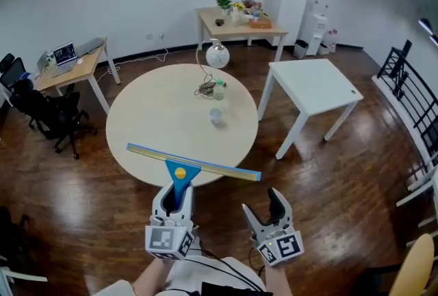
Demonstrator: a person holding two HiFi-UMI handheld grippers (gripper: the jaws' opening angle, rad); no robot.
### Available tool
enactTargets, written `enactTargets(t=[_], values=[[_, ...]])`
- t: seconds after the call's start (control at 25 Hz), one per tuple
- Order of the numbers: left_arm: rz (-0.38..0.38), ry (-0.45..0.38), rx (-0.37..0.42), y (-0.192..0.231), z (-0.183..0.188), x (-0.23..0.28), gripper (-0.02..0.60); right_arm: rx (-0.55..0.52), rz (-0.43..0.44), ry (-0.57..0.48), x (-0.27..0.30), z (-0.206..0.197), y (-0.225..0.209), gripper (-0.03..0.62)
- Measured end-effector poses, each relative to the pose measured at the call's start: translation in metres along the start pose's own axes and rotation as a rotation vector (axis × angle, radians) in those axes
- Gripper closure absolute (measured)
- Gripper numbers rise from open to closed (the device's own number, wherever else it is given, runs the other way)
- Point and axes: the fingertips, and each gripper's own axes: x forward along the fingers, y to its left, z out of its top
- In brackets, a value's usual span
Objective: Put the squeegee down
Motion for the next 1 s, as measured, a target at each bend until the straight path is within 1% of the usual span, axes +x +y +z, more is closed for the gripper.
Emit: enactTargets(t=[0.16, 0.28, 0.36, 0.44, 0.52, 0.64, 0.8, 0.88, 1.0], values=[[0.112, 0.033, -0.049, 0.092, -0.012, 0.018, 0.466, -0.004, 0.093, 0.026, 0.104, -0.017, 0.022, 0.240], [0.208, 0.051, -0.065, 0.166, -0.025, 0.023, 0.466, -0.001, 0.170, 0.057, 0.183, -0.035, 0.048, 0.240], [0.249, 0.085, -0.079, 0.206, -0.035, 0.028, 0.466, 0.000, 0.213, 0.066, 0.229, -0.042, 0.066, 0.240], [0.269, 0.134, -0.096, 0.236, -0.046, 0.032, 0.466, 0.002, 0.243, 0.064, 0.264, -0.047, 0.084, 0.240], [0.287, 0.180, -0.123, 0.258, -0.058, 0.035, 0.466, 0.008, 0.261, 0.090, 0.288, -0.056, 0.098, 0.240], [0.332, 0.217, -0.169, 0.280, -0.073, 0.047, 0.466, 0.017, 0.265, 0.141, 0.312, -0.072, 0.097, 0.240], [0.373, 0.275, -0.163, 0.305, -0.097, 0.082, 0.466, 0.053, 0.255, 0.163, 0.339, -0.091, 0.079, 0.240], [0.373, 0.344, -0.157, 0.315, -0.120, 0.108, 0.466, 0.060, 0.275, 0.181, 0.352, -0.103, 0.074, 0.240], [0.357, 0.474, -0.153, 0.337, -0.171, 0.164, 0.466, 0.015, 0.319, 0.195, 0.369, -0.121, 0.066, 0.240]])
